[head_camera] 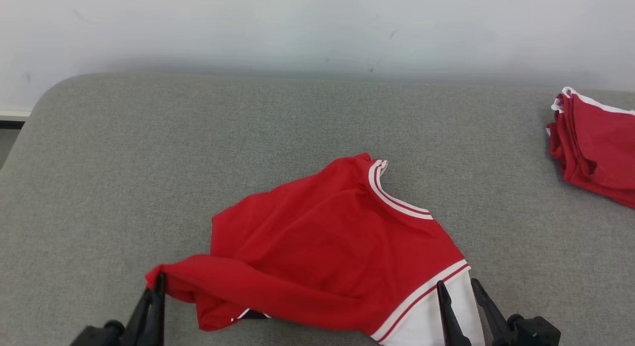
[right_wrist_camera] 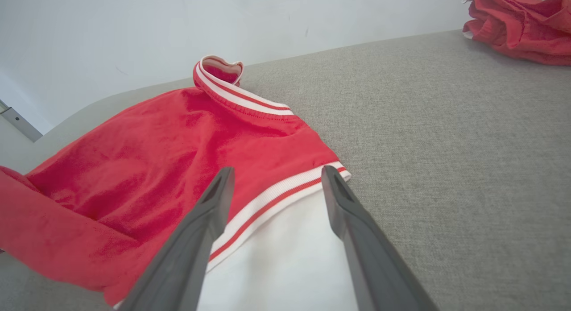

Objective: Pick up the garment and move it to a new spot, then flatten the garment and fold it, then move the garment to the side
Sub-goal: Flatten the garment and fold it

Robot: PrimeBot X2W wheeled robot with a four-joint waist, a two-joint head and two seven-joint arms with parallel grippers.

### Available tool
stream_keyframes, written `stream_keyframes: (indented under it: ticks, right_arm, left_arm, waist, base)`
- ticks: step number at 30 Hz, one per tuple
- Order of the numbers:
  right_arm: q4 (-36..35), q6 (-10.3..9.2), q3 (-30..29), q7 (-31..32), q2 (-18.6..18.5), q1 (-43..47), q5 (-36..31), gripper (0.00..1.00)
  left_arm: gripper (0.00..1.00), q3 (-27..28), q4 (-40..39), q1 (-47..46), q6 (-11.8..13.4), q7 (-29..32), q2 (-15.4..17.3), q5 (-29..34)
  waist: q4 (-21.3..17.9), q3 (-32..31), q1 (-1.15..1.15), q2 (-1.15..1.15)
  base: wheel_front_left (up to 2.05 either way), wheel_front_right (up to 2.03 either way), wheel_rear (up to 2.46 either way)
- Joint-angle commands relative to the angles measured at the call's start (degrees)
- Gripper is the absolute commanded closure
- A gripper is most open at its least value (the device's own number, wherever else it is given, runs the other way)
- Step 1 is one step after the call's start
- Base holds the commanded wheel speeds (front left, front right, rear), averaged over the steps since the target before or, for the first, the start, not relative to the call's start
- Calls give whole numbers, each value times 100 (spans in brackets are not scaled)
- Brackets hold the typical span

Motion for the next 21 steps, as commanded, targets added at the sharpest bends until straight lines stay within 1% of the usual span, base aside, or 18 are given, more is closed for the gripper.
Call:
stream_keyframes:
  ticks: [1,6,10,12,14,21]
  right_arm:
    - [-2,7,1,3,-2,-20,39,0]
    - [12,7,-14,3,-1,-34,24,0]
    - [48,7,-5,3,-3,-53,34,0]
    - [72,7,6,3,-1,-89,44,0]
    - [91,7,26,3,-2,-143,47,0]
    - [127,7,91,3,-2,-242,23,0]
  left_arm:
    - [100,53,-70,-143,-8,-23,74,5]
    - [100,128,-126,-377,-49,106,250,-57]
    - [100,-43,-18,-684,-190,279,328,-60]
    - [100,-166,40,-885,-252,334,305,-63]
    - [100,-352,254,-1260,-334,355,313,13]
    - [100,-640,1294,-2214,-446,212,338,64]
  waist:
    - [-8,-6,0,0]
    - [-62,-1,0,0]
    - [-106,3,0,0]
    - [-127,10,0,0]
    - [-174,27,0,0]
    - [-412,91,0,0]
  base:
    - [0,0,0]
    - [0,0,0]
    - [0,0,0]
    - [0,0,0]
    - [0,0,0]
    - [0,0,0]
